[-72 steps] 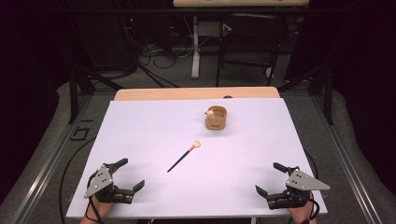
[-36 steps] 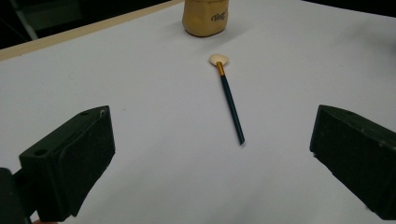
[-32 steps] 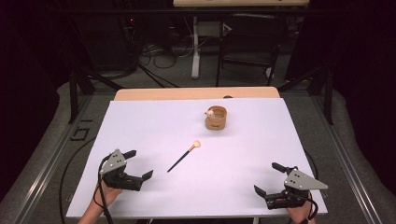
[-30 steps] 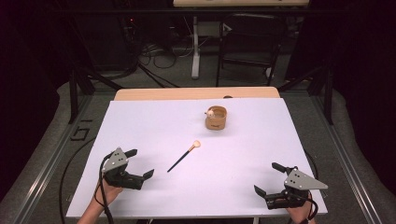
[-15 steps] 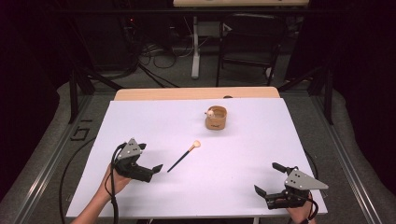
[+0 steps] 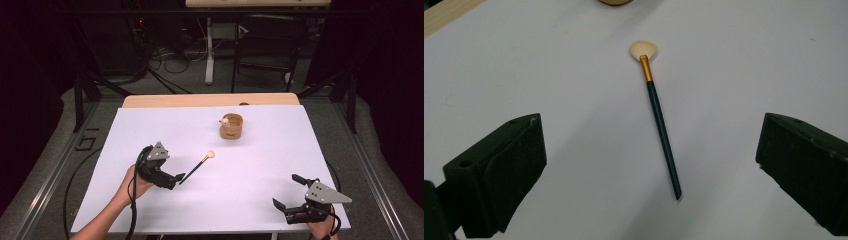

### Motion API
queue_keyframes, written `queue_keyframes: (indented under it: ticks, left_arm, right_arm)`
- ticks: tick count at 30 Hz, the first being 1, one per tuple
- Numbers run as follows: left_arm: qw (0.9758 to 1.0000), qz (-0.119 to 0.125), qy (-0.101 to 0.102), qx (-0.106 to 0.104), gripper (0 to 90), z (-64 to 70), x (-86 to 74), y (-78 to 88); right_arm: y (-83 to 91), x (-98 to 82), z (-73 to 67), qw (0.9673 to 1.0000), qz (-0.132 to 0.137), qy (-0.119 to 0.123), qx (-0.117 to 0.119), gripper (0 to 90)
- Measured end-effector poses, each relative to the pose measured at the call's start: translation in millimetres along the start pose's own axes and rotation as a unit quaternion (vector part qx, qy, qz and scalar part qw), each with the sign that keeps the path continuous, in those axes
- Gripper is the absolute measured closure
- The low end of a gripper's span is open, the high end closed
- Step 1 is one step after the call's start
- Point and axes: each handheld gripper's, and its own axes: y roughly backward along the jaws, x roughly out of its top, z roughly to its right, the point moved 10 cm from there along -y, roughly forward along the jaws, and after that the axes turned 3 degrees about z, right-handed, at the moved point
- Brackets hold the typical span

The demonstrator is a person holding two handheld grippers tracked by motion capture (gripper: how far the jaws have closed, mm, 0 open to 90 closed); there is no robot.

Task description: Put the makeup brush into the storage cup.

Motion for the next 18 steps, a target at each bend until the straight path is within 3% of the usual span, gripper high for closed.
queue_keyframes:
  ticks: [7,18]
  left_arm:
    - [0.9995,-0.031,0.000,-0.006,0.0,4.1,8.6,-8.8]
    - [0.9957,-0.092,-0.001,-0.010,0.1,8.9,17.5,-27.5]
  right_arm:
    - [0.1,0.5,-0.1,1.0000,0.003,0.000,0.000,0.0]
    - [1.5,-0.6,0.0,1.0000,0.000,-0.002,0.001,0.0]
